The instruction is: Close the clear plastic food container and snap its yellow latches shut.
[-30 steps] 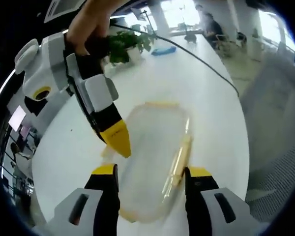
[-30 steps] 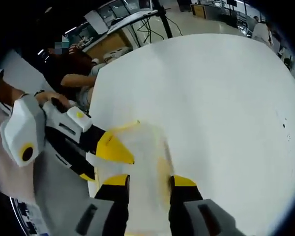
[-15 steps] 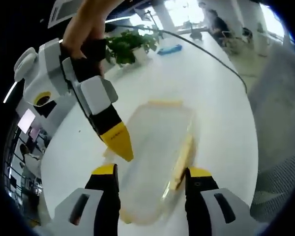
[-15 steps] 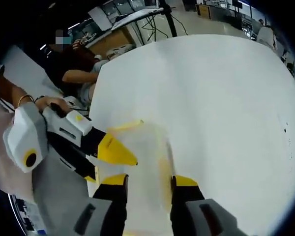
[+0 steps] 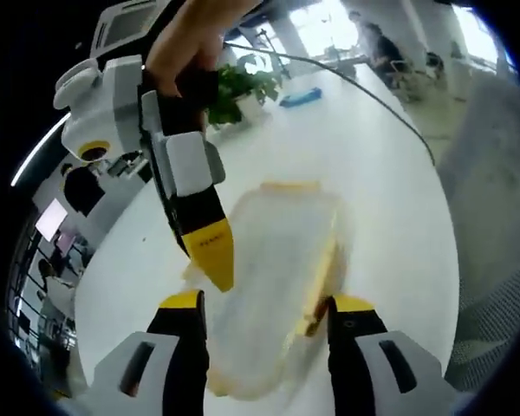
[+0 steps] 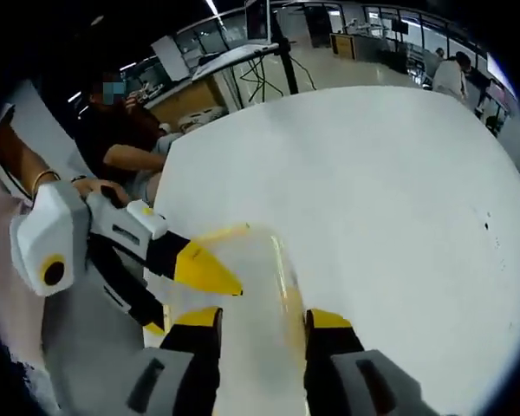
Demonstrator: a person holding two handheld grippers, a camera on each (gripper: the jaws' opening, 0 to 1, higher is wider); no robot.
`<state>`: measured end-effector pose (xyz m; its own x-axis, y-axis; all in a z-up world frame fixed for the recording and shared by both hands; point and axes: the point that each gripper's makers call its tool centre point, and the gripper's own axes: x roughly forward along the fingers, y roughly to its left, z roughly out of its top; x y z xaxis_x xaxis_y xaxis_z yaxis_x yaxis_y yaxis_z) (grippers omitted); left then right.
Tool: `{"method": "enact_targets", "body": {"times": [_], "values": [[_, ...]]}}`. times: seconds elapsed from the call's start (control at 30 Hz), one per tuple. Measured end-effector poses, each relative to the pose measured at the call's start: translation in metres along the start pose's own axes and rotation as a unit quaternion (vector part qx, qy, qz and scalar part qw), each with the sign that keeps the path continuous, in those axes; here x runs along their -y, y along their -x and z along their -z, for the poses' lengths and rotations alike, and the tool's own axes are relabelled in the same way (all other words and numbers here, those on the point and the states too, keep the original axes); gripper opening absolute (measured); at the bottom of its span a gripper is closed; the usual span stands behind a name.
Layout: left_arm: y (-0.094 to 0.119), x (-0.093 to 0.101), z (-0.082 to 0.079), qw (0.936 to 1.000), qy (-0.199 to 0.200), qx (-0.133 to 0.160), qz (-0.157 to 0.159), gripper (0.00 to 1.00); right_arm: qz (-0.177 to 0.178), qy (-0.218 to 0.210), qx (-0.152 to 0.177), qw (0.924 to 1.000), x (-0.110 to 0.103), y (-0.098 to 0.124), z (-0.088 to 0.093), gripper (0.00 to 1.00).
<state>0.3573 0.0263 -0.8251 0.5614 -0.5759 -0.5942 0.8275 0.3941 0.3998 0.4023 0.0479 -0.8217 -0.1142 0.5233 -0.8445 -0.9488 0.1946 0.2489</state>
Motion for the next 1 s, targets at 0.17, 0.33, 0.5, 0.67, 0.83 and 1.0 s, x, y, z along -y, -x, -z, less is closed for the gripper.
{"method": "enact_targets", "body": {"times": [0.17,0.33,0.5,0.67,0.83,1.0], "values": [[-0.001,0.001,0.000,1.0000,-0.008,0.001,0.004,0.54,0.025,0.004,0.013,0.9996,-0.001,0.001,-0.002,0.36],[0.002,0.001,-0.003,0.9994,0.018,0.015,0.027,0.56,0.026,0.004,0.014,0.9995,0.001,0.001,-0.003,0.36],[0.004,0.000,-0.003,0.9983,0.033,0.021,0.043,0.56,0.021,0.000,0.011,0.9997,-0.001,0.000,-0.003,0.35],[0.003,0.000,-0.003,0.9986,0.031,0.016,0.040,0.54,0.022,-0.002,0.012,0.9997,0.000,0.001,-0.002,0.35],[0.006,0.004,-0.008,0.9987,0.019,0.014,0.044,0.44,0.025,0.009,-0.006,0.9996,-0.003,-0.002,-0.003,0.34],[0.007,0.004,-0.007,0.9985,0.026,0.011,0.046,0.43,0.029,0.009,-0.011,0.9995,-0.002,0.001,0.000,0.34]]}}
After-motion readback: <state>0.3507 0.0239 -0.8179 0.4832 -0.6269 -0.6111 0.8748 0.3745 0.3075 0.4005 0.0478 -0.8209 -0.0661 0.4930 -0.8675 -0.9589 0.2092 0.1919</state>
